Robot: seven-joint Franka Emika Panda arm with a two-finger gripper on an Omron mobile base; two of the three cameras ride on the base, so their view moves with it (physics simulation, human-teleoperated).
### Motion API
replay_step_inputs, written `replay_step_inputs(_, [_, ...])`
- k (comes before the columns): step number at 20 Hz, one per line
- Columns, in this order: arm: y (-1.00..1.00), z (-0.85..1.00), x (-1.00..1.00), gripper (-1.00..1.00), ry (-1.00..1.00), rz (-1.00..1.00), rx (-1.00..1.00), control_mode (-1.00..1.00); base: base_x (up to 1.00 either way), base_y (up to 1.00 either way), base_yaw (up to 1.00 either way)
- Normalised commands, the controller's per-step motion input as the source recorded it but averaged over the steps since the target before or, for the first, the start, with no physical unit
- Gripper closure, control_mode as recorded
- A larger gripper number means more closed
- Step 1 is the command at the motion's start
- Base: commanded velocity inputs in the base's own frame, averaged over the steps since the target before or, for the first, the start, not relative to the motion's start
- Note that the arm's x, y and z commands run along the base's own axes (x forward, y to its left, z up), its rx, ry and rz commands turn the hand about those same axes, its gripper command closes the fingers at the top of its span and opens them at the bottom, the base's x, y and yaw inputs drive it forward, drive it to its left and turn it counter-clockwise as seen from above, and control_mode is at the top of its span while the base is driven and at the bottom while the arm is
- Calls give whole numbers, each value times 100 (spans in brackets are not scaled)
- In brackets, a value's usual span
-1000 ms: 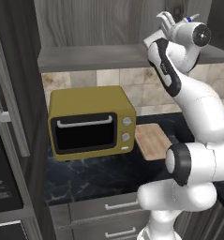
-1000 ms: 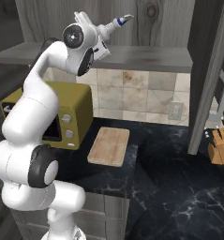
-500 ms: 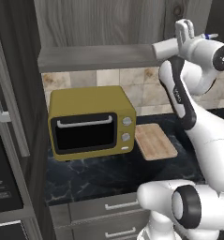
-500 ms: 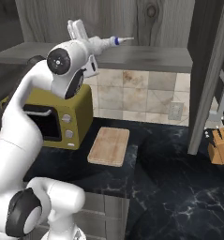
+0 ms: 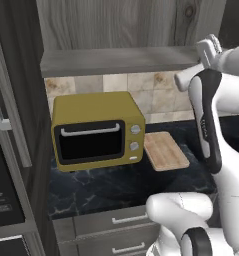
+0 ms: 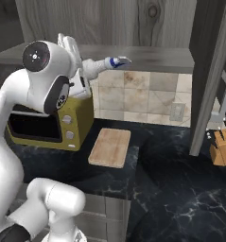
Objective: Grab the spray bottle from the cabinet, then place it next to the cutting board for sanitizing. Then grab the dish brush from the countertop next to the sink and place it next to the cutting board.
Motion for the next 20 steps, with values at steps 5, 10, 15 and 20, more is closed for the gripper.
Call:
replay_step_inputs(5, [-2,-99,-98,100,-4,8,-43,-100,0,0,0])
replay_step_inputs(10, [-13,-100,-22,100,-17,22,-53,-100,0,0,0])
replay_step_inputs(15, [-1,-97,1,100,-18,31,-55,-100,0,0,0])
replay_step_inputs(20, [-36,-74,0,100,-7,35,-49,-100,0,0,0])
